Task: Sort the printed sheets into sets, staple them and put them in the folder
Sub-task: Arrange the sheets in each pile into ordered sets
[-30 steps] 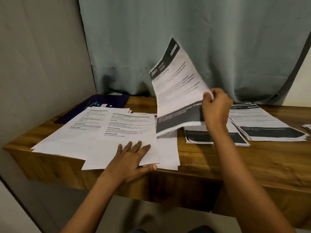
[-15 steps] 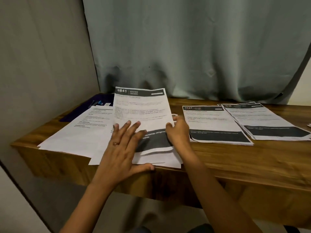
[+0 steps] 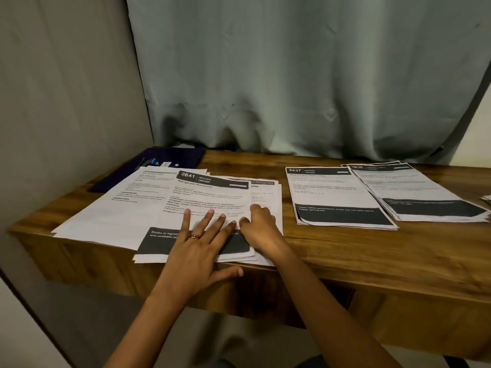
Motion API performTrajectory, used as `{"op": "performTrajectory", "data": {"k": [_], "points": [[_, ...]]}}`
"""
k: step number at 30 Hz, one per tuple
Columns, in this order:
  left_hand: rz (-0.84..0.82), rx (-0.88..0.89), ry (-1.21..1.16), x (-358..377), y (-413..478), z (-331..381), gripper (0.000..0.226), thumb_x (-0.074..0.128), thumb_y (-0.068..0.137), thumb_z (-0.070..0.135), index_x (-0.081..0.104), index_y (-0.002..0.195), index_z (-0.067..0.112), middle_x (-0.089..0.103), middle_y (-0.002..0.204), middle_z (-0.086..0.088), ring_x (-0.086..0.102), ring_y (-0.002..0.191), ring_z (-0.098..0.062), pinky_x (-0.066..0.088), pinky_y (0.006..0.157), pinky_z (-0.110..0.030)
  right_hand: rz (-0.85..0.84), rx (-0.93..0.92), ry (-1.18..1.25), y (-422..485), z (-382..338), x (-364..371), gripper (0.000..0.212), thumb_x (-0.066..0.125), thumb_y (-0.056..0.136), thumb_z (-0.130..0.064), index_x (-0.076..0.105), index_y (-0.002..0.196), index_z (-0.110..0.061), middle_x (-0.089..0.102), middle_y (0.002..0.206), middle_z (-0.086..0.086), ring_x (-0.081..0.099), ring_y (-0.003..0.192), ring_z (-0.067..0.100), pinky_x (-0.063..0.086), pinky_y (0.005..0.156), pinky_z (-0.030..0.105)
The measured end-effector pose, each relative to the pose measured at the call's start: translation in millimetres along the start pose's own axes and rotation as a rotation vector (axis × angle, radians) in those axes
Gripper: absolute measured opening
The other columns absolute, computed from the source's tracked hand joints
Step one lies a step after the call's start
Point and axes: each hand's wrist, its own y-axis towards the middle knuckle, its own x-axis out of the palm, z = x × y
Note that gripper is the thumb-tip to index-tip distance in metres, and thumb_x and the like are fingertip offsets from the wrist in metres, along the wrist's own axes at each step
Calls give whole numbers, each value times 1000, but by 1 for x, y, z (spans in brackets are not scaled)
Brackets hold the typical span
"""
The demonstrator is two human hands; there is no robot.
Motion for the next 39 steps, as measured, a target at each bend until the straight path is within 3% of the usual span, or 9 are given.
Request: {"op": "performTrajectory", "data": {"k": [4, 6, 9, 15, 18, 20, 30, 33, 39], "points": [[-55, -14, -51, 10, 0, 0, 82, 21, 88, 76, 54, 136, 19, 63, 127, -6, 60, 118, -25, 29, 111, -52, -40, -30, -53, -3, 1, -2, 39, 40, 100, -24, 41, 137, -11, 33, 143, 10, 25, 132, 26, 39, 103, 39], [-76, -43, -91, 11, -2, 1, 79, 18, 89, 75, 55, 134, 22, 65, 124, -5, 64, 111, -24, 45, 99, -53, -39, -40, -78, -3, 4, -3, 38, 40, 101, -24, 43, 135, -11, 35, 141, 11, 26, 131, 27, 35, 101, 37], [-90, -74, -117, 12, -3, 4, 74, 16, 91, 73, 57, 132, 26, 65, 124, -4, 65, 110, -24, 50, 90, -49, -33, -72, -95, -3, 8, -5, 37, 41, 100, -23, 44, 135, -11, 41, 139, 10, 31, 131, 27, 34, 99, 33], [-114, -99, -165, 6, -3, 4, 74, 12, 92, 73, 52, 136, 30, 60, 132, -4, 60, 118, -26, 45, 97, -48, 97, -122, -106, 4, 20, -13, 36, 48, 98, -18, 50, 132, -8, 55, 132, 10, 49, 122, 26, 42, 100, 34], [-132, -93, -221, 6, -2, 5, 92, -8, 78, 83, 30, 148, 37, 36, 152, 0, 35, 140, -24, 22, 114, -45, 304, -51, -245, 12, 31, -22, 31, 55, 95, -23, 58, 120, -5, 61, 117, 10, 57, 106, 26, 50, 92, 35], [-141, -105, -229, 7, -3, 6, 96, -13, 72, 84, 22, 150, 39, 27, 157, 3, 25, 145, -21, 15, 117, -42, 313, 15, -318, 16, 36, -25, 31, 59, 92, -30, 61, 113, -6, 63, 111, 11, 59, 101, 27, 53, 84, 34], [-163, -147, -272, 2, -2, 5, 96, -14, 67, 85, 16, 149, 44, 22, 158, 7, 19, 146, -16, 11, 118, -38, 249, 53, -190, 24, 36, -22, 39, 75, 81, -16, 58, 114, -3, 64, 113, 10, 64, 98, 25, 54, 75, 26], [-173, -161, -300, -1, -1, 5, 95, -13, 66, 83, 15, 149, 45, 20, 159, 8, 16, 146, -14, 9, 118, -37, 283, 40, -154, 21, 36, -25, 37, 69, 84, -5, 52, 117, -2, 63, 115, 10, 63, 101, 26, 45, 67, 21], [-198, -198, -289, -1, -1, 3, 103, -19, 60, 85, 14, 149, 45, 18, 159, 8, 15, 146, -15, 9, 118, -39, 383, 39, -153, 20, 38, -19, 32, 65, 87, -6, 53, 117, -7, 64, 110, 8, 65, 95, 23, 53, 69, 25]]}}
